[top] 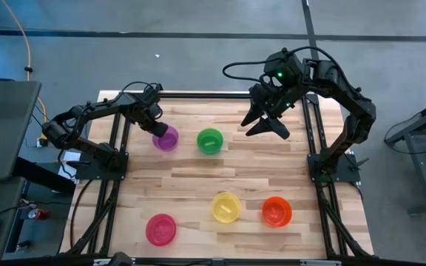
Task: Nest bowls inside each other
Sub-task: Stack the violet bowl on the green bowl, then stack the orange bowl on the violet bowl
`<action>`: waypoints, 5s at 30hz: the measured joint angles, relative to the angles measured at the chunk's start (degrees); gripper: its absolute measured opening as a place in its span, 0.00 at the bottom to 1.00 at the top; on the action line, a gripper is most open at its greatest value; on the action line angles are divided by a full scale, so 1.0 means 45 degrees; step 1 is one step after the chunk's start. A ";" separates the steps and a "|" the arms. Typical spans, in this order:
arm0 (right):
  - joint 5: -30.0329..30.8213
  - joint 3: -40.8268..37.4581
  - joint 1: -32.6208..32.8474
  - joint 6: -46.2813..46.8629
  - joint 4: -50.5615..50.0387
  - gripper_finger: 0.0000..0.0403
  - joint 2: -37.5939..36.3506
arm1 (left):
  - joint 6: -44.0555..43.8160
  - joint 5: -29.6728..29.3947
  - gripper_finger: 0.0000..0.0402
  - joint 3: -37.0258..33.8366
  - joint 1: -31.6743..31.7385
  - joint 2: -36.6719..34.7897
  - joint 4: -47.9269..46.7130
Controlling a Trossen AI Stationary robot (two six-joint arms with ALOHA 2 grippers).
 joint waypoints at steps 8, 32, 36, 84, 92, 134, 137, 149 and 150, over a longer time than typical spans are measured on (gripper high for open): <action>0.0070 -0.0014 0.0373 -0.1110 0.0130 0.43 -0.0779 | -0.0277 0.1350 0.00 0.0000 -0.0206 -0.0065 0.0020; 0.8871 -0.6610 0.1176 0.8689 -0.2509 0.37 -0.6545 | -0.2486 0.1730 0.00 0.2721 -0.3504 -0.0491 0.1042; 0.8165 -0.9732 0.1523 1.0752 -0.2214 0.37 -0.7719 | -0.2756 0.1255 0.00 0.3444 -0.3824 -0.0452 0.1241; 0.9054 -1.4790 0.8505 1.9111 0.2118 0.37 -0.8165 | -0.1219 -0.1641 0.00 0.8661 -0.5820 0.6432 -0.0552; 0.9097 -1.4790 0.8505 1.9113 0.2288 0.37 -0.8165 | -0.1214 -0.1341 0.01 0.8675 -0.6173 0.6562 -0.0384; 0.7547 -1.7775 1.2256 2.3032 0.5146 0.37 -0.3688 | -0.0974 0.1276 0.60 0.8684 -0.6329 0.0445 0.1066; 0.8061 -1.8225 1.2506 2.3563 0.5412 0.37 -0.3987 | -0.1092 0.1276 0.60 0.8684 -0.6329 0.0355 0.1060; 0.7882 -2.0502 1.2565 2.4013 0.9305 0.36 -0.4124 | -0.1466 0.1272 0.60 0.8684 -0.6599 0.0374 0.1157; 0.7878 -2.0502 1.2565 2.4008 0.9277 0.34 -0.4124 | -0.1466 0.1271 0.60 0.8684 -0.6601 0.0374 0.1162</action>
